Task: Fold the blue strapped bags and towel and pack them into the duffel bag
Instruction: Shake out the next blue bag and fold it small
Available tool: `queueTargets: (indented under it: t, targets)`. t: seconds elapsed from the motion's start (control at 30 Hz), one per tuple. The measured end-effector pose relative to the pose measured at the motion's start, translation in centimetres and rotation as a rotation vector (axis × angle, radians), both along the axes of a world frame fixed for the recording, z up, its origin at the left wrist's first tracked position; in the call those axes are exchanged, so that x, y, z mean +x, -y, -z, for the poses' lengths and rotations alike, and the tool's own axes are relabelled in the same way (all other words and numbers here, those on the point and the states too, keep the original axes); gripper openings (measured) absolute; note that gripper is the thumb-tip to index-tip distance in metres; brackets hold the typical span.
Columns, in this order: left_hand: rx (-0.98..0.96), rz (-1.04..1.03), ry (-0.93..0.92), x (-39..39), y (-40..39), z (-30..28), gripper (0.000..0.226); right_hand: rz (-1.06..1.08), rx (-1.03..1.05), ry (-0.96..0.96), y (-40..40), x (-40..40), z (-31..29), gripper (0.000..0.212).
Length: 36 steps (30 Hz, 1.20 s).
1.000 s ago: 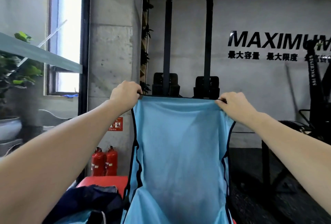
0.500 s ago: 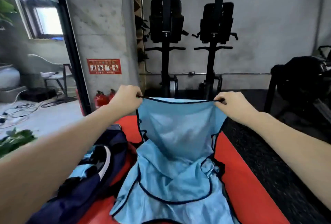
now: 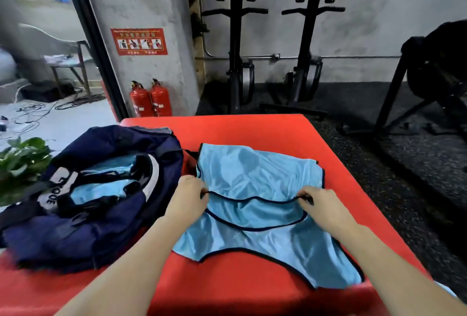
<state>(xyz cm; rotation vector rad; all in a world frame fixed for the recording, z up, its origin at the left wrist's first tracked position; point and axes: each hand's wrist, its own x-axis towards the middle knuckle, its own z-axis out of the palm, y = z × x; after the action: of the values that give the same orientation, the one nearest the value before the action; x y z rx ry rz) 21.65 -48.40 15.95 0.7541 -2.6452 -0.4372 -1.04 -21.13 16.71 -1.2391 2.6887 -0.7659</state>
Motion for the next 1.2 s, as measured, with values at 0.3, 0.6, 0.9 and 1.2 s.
queueTargets:
  t: [0.3,0.6,0.9,1.2]
  targets:
    - [0.061,0.258,-0.013,-0.2,0.6,-1.1,0.029,-0.129,0.136,-0.133,-0.1,1.0,-1.2,0.039]
    - [-0.058,0.394,0.049,2.1,1.8,1.1,0.026,-0.276,0.020,-0.123,-1.0,1.0,0.8,0.018]
    - [-0.259,0.375,0.192,3.0,0.7,2.2,0.082,-0.224,0.352,-0.330,-0.3,2.0,-0.4,0.047]
    - [-0.445,0.445,0.087,1.9,-0.2,2.5,0.041,-0.540,0.104,-0.520,1.2,3.6,1.7,0.017]
